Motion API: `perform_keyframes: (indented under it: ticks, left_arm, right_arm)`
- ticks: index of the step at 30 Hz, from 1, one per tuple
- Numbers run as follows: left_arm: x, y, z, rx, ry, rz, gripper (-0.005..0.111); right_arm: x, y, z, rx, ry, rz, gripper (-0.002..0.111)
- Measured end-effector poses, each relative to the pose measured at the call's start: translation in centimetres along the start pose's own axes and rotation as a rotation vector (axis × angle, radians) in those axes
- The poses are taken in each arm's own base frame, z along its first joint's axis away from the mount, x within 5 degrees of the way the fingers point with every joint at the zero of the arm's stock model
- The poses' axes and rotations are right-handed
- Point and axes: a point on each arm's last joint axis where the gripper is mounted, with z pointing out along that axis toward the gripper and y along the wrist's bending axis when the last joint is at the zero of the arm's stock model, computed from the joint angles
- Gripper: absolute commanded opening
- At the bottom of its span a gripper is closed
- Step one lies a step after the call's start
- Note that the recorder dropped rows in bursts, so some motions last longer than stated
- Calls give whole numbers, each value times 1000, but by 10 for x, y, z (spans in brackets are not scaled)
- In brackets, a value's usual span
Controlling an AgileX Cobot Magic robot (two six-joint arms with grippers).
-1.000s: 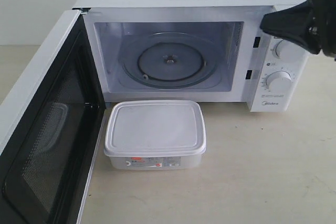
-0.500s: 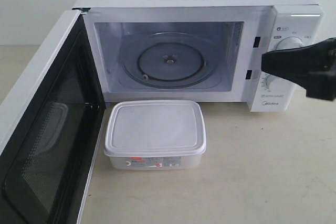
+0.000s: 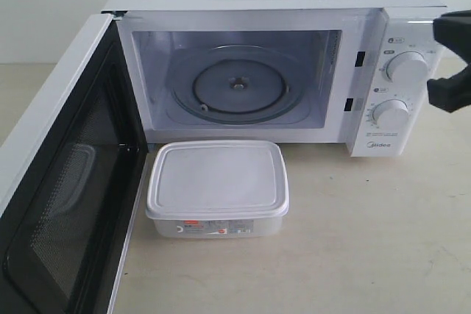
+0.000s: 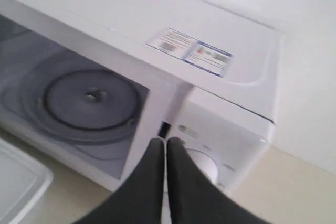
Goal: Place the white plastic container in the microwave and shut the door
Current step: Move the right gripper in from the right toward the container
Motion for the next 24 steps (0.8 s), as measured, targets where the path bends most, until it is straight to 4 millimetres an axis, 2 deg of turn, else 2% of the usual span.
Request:
perform_keyframes:
  ticks: [3,6,10,13,15,18,24]
  left_arm:
    - [0,0,0,0,0,0,4]
    - [0,0,0,0,0,0,4]
    - [0,0,0,0,0,0,4]
    - [0,0,0,0,0,0,4]
    - [0,0,0,0,0,0,4]
    - [0,0,0,0,0,0,4]
    - [0,0,0,0,0,0,4]
  right_arm:
    - [1,-2,0,105,33,106,0]
    - [-1,5,-1,139,28,265,0]
    - [-7,25,-3,108,1,507,0]
    - [-11,46,-7,28,-17,605,0]
    - [-10,63,-9,-36,-11,606,0]
    - [1,83,-9,-74,44,587,0]
    - [38,101,-2,-48,179,510,0]
